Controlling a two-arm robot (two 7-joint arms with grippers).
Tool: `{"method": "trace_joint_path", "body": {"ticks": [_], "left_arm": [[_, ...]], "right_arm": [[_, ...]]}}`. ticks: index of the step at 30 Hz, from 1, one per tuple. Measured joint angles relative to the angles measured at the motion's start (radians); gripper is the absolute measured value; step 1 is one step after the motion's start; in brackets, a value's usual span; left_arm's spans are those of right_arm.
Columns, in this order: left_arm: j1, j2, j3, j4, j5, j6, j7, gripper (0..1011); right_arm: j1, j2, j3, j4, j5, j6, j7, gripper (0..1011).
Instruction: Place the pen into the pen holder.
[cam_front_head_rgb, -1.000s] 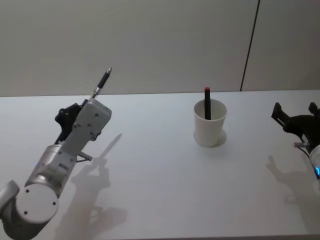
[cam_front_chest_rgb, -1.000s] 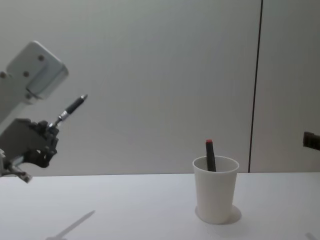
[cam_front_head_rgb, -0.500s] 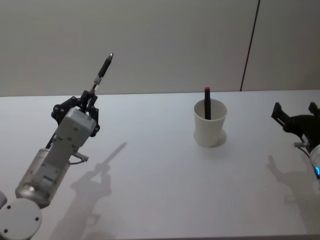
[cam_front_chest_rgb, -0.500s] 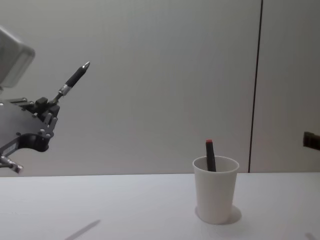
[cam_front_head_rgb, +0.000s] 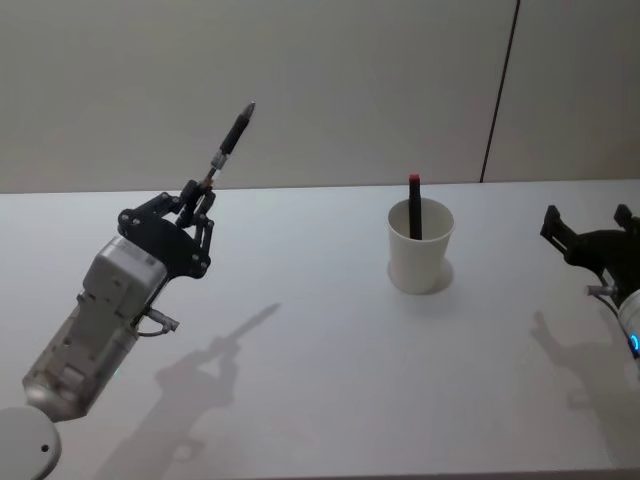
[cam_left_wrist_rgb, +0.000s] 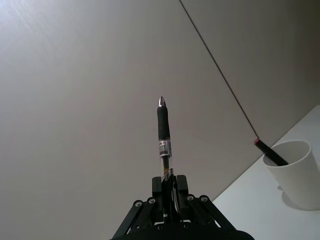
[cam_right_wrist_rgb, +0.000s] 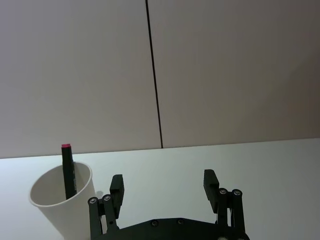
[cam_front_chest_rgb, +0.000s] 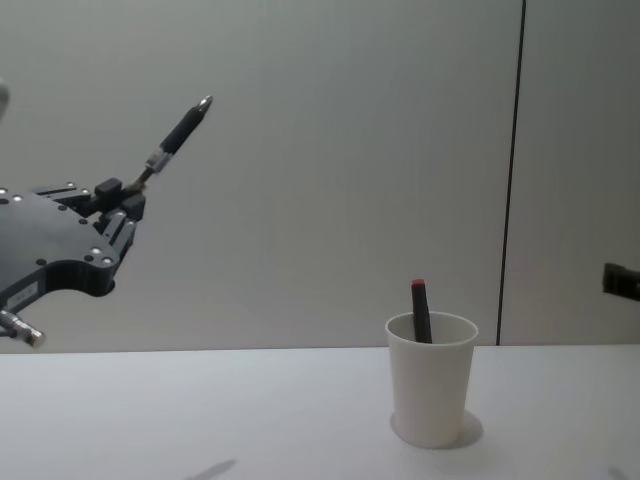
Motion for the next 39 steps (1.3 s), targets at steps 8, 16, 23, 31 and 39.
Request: {"method": "trace_joint_path", "body": {"ticks": [8, 16, 23, 31, 39], "left_arm": [[-0.012, 0.000, -0.006, 0.025, -0.035, -0.063, -0.080, 177], [-0.023, -0.004, -0.011, 0.046, -0.057, -0.105, -0.141, 176], [-0.034, -0.009, -0.013, 0.063, -0.068, -0.143, -0.183, 176], [-0.048, -0.017, -0.015, 0.085, -0.082, -0.193, -0.238, 176], [-0.069, -0.026, -0.015, 0.112, -0.103, -0.237, -0.311, 176]], "right_arm": [[-0.009, 0.008, -0.001, -0.021, 0.015, -0.002, 0.066, 1001], [-0.023, 0.020, -0.002, -0.052, 0.041, -0.013, 0.166, 1002], [-0.035, 0.033, -0.004, -0.080, 0.070, -0.023, 0.255, 1001], [-0.049, 0.049, -0.006, -0.111, 0.116, -0.034, 0.373, 1001], [-0.056, 0.063, -0.010, -0.129, 0.157, -0.043, 0.470, 1001]]}}
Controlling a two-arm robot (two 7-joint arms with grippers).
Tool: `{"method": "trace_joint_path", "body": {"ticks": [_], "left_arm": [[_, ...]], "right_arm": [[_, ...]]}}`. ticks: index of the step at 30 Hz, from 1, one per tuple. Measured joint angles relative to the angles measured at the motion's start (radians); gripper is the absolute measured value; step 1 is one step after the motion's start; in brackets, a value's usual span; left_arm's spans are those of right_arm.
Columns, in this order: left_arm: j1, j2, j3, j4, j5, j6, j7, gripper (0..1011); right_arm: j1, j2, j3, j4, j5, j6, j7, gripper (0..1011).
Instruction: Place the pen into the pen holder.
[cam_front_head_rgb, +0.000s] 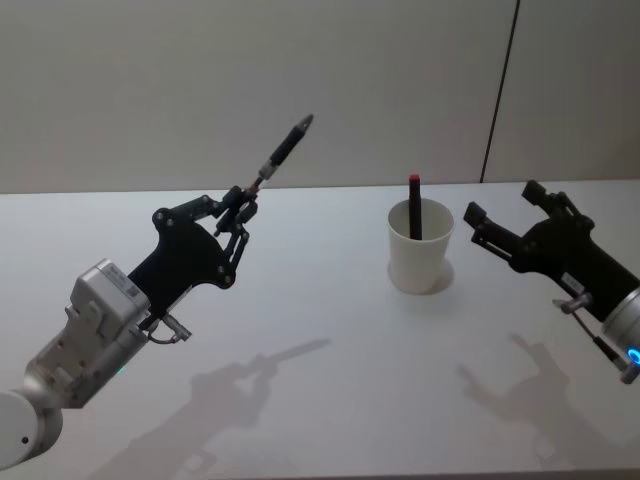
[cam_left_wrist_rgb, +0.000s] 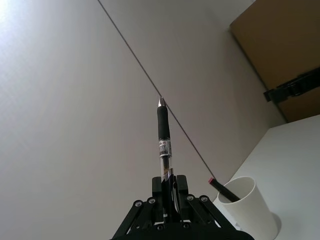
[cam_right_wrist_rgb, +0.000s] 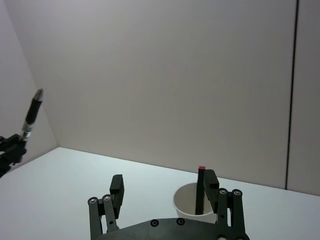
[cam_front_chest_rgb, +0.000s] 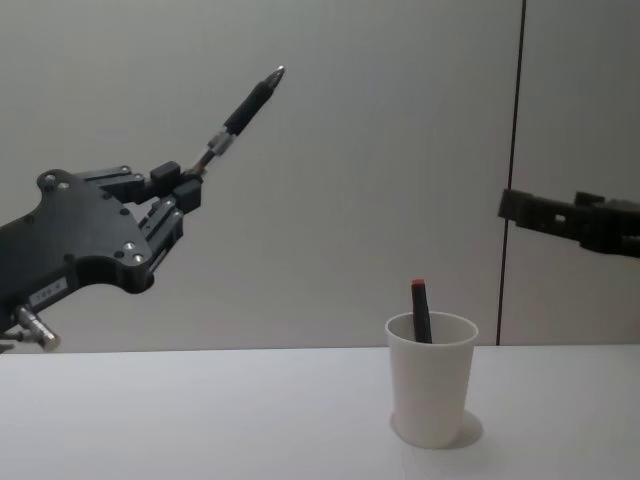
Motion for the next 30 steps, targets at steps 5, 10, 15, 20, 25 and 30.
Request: {"method": "trace_joint_path", "body": {"ticks": [5, 10, 15, 20, 25, 30], "left_arm": [[-0.021, -0.010, 0.003, 0.023, -0.022, -0.030, -0.069, 176], [-0.041, -0.021, 0.007, 0.044, -0.042, -0.052, -0.132, 176], [-0.068, -0.036, 0.014, 0.070, -0.058, -0.069, -0.197, 177], [-0.098, -0.054, 0.022, 0.097, -0.068, -0.078, -0.253, 176], [-0.116, -0.065, 0.027, 0.115, -0.073, -0.083, -0.287, 177], [-0.129, -0.073, 0.030, 0.128, -0.077, -0.087, -0.308, 176]], "right_arm": [[-0.001, 0.005, -0.003, -0.004, 0.016, -0.005, 0.038, 1001], [-0.002, 0.011, -0.008, -0.005, 0.032, -0.012, 0.075, 1001], [-0.002, 0.016, -0.012, -0.007, 0.046, -0.018, 0.099, 1002], [-0.002, 0.021, -0.015, -0.007, 0.059, -0.023, 0.118, 1002], [-0.002, 0.026, -0.017, -0.008, 0.073, -0.026, 0.139, 1001], [-0.002, 0.033, -0.019, -0.008, 0.094, -0.027, 0.168, 1001]]}}
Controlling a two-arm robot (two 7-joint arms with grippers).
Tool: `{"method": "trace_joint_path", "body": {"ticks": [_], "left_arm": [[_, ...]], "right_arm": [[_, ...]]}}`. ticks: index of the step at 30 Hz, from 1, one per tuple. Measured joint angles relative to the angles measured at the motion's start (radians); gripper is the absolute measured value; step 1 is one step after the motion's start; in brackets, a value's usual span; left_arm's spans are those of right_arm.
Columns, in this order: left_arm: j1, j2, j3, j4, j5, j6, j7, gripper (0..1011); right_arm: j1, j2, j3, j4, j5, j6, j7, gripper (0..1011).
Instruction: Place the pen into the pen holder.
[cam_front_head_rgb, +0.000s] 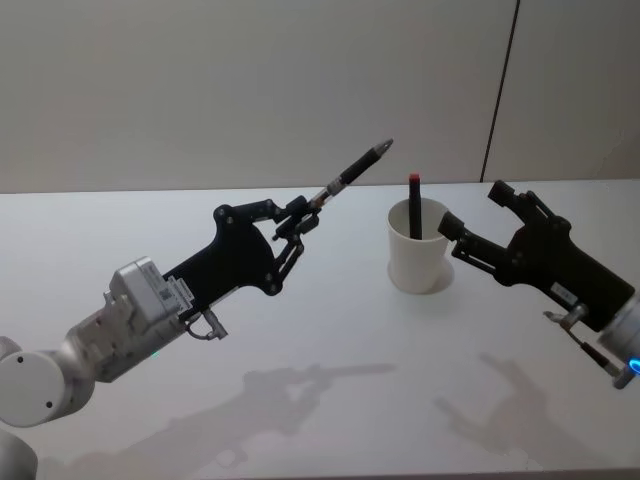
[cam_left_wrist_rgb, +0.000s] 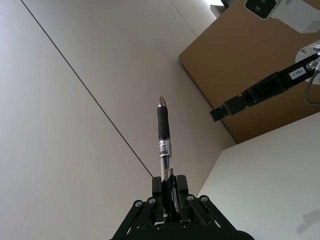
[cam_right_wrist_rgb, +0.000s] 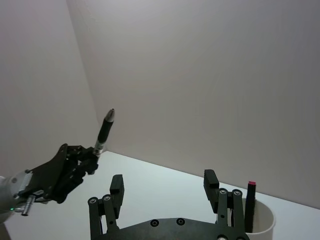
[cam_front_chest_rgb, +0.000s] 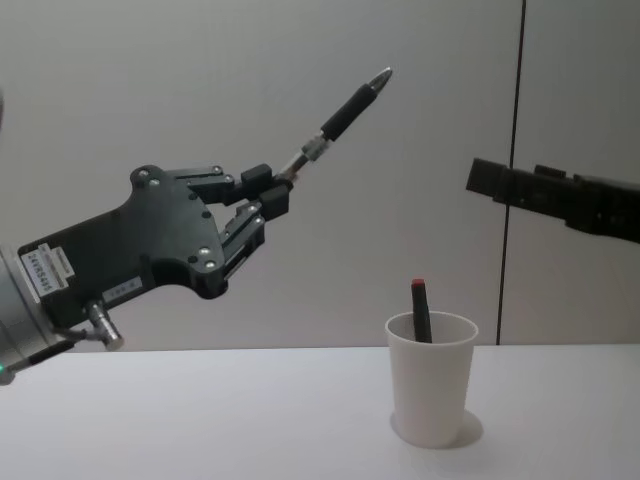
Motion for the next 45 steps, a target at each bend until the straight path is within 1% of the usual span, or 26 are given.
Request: {"method": "trace_joint_path", "body": {"ticks": [2, 4, 7, 15, 25, 36, 45], "left_arm": [[-0.006, -0.004, 0.002, 0.006, -0.002, -0.001, -0.012, 176], [-0.009, -0.006, 0.002, 0.009, -0.003, -0.002, -0.016, 176], [-0.013, -0.008, 0.003, 0.013, -0.004, -0.003, -0.024, 177], [-0.021, -0.013, 0.005, 0.020, -0.006, -0.004, -0.036, 177], [-0.025, -0.015, 0.006, 0.025, -0.007, -0.006, -0.045, 177], [-0.027, -0.017, 0.007, 0.027, -0.008, -0.006, -0.049, 176], [-0.028, -0.017, 0.007, 0.028, -0.008, -0.006, -0.050, 176]], "right_arm": [[0.000, 0.002, -0.001, 0.000, 0.007, 0.000, 0.008, 1001], [0.003, 0.006, -0.002, 0.003, 0.024, 0.000, 0.033, 1001], [0.006, 0.008, -0.005, 0.005, 0.038, 0.002, 0.053, 1001], [0.020, 0.004, -0.018, 0.017, 0.070, 0.012, 0.083, 1001], [0.048, -0.012, -0.038, 0.042, 0.104, 0.029, 0.098, 1002], [0.096, -0.037, -0.061, 0.088, 0.152, 0.049, 0.105, 1002], [0.130, -0.054, -0.078, 0.122, 0.180, 0.058, 0.114, 1001]]}}
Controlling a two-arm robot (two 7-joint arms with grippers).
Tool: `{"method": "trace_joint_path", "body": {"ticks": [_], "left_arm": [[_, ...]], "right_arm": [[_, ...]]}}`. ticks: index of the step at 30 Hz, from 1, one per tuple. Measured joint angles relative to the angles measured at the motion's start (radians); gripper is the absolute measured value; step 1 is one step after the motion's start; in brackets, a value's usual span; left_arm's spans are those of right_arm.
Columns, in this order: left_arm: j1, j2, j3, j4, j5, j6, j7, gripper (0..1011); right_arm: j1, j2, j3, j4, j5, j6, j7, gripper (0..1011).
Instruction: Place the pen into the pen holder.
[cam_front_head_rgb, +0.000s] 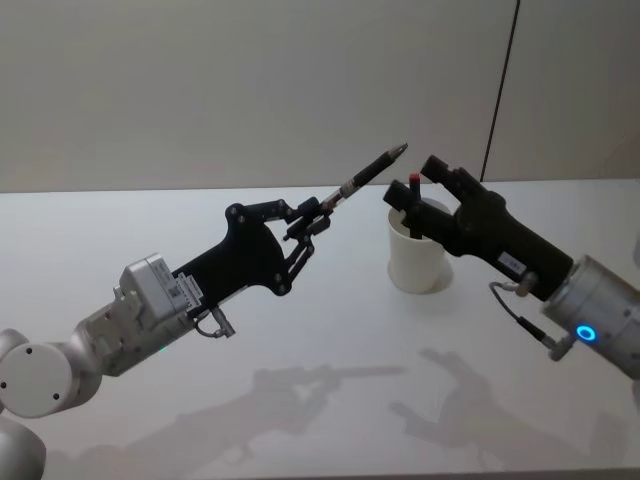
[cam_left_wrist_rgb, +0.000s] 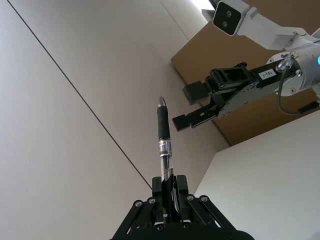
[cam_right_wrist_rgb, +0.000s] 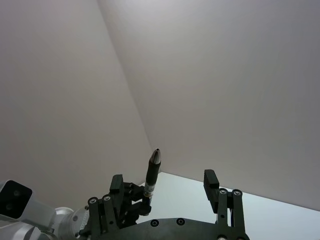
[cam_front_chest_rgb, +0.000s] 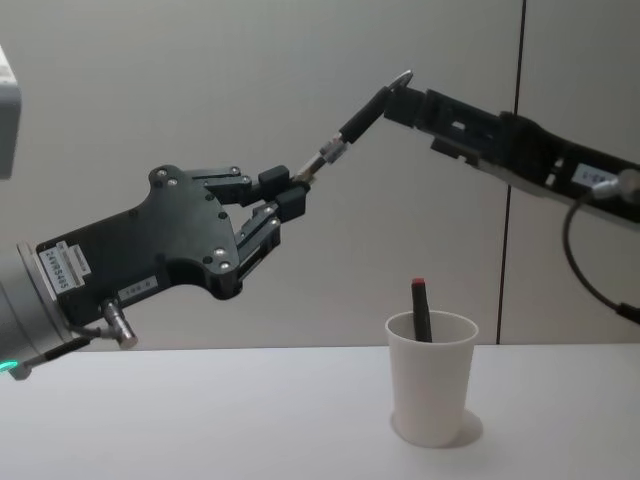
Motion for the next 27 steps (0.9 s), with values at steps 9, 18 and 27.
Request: {"method": "trace_joint_path", "body": {"ticks": [9, 18, 27], "left_arm": [[-0.001, 0.000, 0.000, 0.000, 0.000, 0.000, -0.001, 177], [-0.001, 0.000, 0.000, 0.000, 0.000, 0.000, -0.001, 176], [-0.001, 0.000, 0.000, 0.000, 0.000, 0.000, -0.001, 176]], "right_arm": [[0.032, -0.015, -0.017, 0.034, 0.021, 0.014, 0.014, 1001], [0.053, -0.026, -0.035, 0.064, 0.034, 0.030, 0.026, 862], [0.064, -0.030, -0.047, 0.081, 0.045, 0.039, 0.029, 597]]}}
